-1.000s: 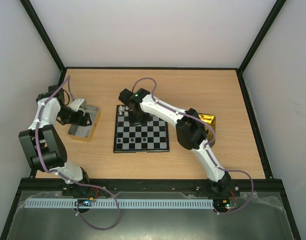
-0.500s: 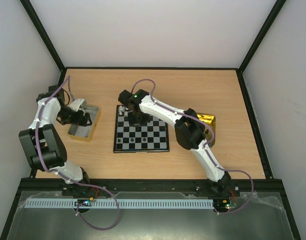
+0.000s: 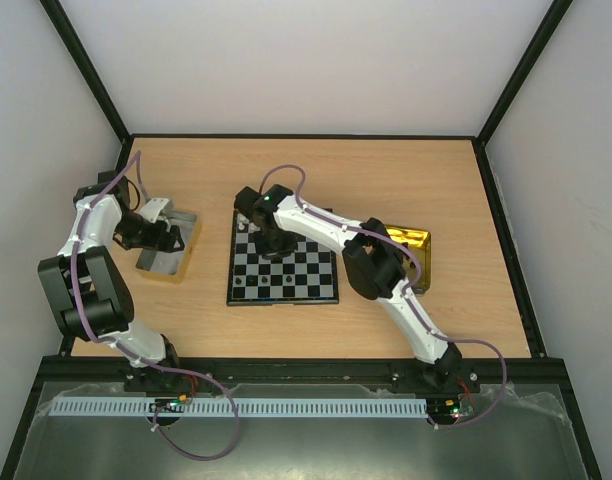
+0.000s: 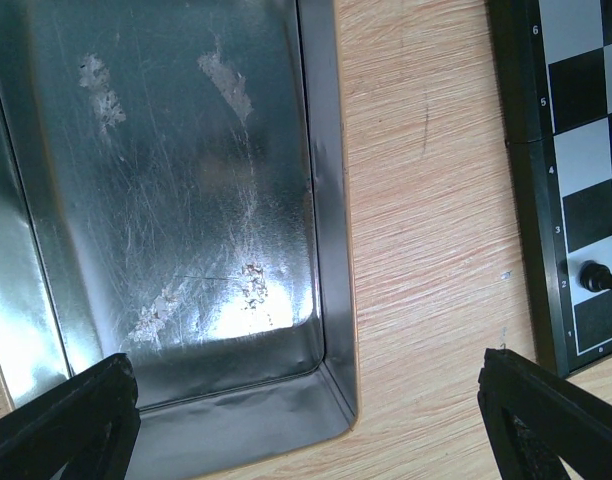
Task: Set up the chess pieces on the board
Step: Move the chess piece to the chessboard.
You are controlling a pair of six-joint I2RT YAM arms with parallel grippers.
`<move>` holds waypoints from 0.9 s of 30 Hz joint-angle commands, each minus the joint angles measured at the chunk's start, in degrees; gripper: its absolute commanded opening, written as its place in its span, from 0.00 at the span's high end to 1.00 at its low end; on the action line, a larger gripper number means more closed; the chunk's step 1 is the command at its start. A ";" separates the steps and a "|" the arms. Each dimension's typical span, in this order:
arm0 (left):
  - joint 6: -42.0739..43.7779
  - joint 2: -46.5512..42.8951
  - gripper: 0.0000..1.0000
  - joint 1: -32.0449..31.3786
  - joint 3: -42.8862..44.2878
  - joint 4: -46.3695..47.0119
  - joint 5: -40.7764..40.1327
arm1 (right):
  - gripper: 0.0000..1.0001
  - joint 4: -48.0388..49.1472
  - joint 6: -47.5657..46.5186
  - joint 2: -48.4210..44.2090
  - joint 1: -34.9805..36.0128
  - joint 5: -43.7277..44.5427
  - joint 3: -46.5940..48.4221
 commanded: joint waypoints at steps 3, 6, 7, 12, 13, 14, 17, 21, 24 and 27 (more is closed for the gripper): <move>-0.06 0.93 0.08 0.33 1.49 -0.45 0.42 | 0.81 -0.38 -1.20 1.18 0.31 0.73 0.09; -0.11 1.28 0.08 0.33 1.60 -0.38 0.52 | 0.87 -0.41 -1.27 1.10 0.35 1.26 0.16; -0.15 1.38 0.08 0.29 1.60 -0.38 0.59 | 0.89 -0.39 -1.28 1.01 0.26 1.46 0.15; -0.22 1.48 0.08 0.28 1.52 -0.47 0.79 | 0.92 -0.62 -1.38 0.74 0.24 1.97 0.48; -0.17 1.49 0.08 0.28 1.52 -0.47 0.74 | 0.93 -0.84 -1.38 0.67 0.23 1.98 0.58; -0.21 1.47 0.08 0.32 1.54 -0.43 0.69 | 0.94 -0.94 -1.41 0.53 0.22 1.84 0.53; -0.07 1.40 0.08 0.32 1.53 -0.47 0.66 | 0.95 -0.63 -1.00 -0.75 0.26 2.03 -0.70; -0.07 1.24 0.08 0.31 1.39 -0.42 0.72 | 0.96 -0.92 -1.05 -2.72 0.71 3.13 -2.48; -0.13 0.92 0.08 0.28 1.17 -0.44 0.84 | 0.96 -0.99 -0.86 -3.78 1.44 3.42 -3.75; -0.18 0.65 0.08 0.22 1.17 -0.52 0.90 | 0.96 -0.73 -0.38 -4.89 2.08 3.77 -5.18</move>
